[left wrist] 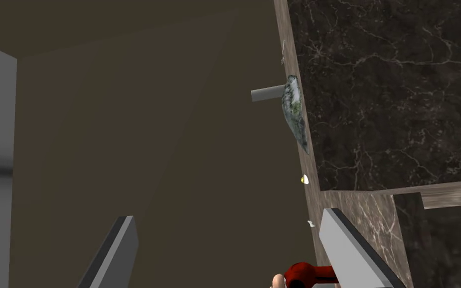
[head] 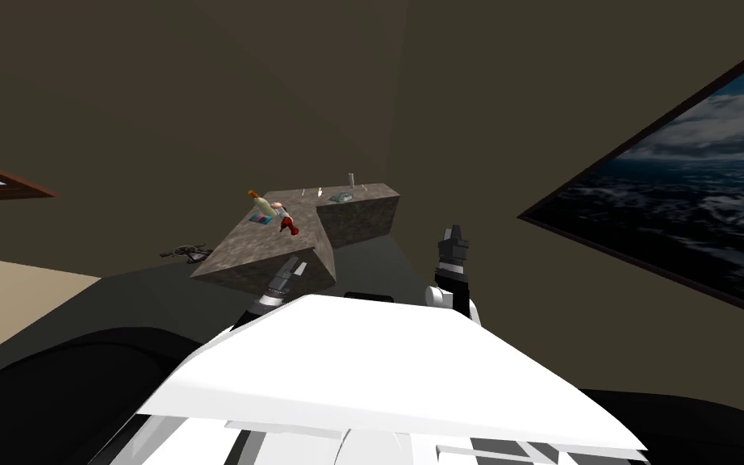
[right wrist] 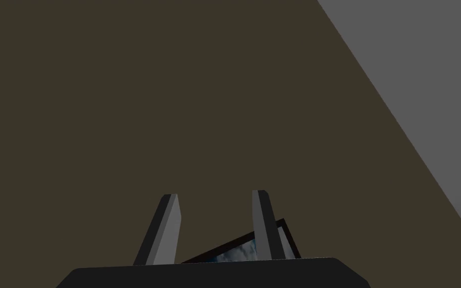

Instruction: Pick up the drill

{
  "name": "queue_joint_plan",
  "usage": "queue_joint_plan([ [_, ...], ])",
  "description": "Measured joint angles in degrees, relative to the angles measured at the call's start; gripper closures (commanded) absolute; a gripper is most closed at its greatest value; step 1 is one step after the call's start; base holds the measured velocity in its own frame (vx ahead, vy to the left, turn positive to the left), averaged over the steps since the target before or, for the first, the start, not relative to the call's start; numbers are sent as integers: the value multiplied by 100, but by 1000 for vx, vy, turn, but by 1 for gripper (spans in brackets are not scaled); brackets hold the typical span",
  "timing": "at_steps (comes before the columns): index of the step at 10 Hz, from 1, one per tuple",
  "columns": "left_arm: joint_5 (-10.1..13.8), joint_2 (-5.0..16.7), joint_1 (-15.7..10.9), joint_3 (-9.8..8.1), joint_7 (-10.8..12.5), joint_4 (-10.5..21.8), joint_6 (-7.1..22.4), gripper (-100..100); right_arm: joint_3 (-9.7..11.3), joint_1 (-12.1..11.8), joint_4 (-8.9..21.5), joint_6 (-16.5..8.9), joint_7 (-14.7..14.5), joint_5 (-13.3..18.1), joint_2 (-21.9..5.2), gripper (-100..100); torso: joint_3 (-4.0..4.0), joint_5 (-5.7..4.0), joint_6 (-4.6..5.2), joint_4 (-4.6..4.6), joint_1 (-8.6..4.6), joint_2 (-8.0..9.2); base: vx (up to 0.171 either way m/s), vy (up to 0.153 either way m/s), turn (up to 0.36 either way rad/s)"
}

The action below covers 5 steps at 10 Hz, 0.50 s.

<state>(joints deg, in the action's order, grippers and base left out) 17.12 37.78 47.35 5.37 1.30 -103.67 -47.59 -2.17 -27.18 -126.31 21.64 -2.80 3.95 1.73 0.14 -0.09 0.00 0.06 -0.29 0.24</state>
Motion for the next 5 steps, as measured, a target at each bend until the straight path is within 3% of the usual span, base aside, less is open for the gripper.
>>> queue_joint_plan([
  [5, 304, 754, 370, 236, 261, 676, -461, -100, -1, -1, 0, 0, 0, 0, -1, 0, -2, 1, -2, 0, 10, -4, 0, -91, -156],
])
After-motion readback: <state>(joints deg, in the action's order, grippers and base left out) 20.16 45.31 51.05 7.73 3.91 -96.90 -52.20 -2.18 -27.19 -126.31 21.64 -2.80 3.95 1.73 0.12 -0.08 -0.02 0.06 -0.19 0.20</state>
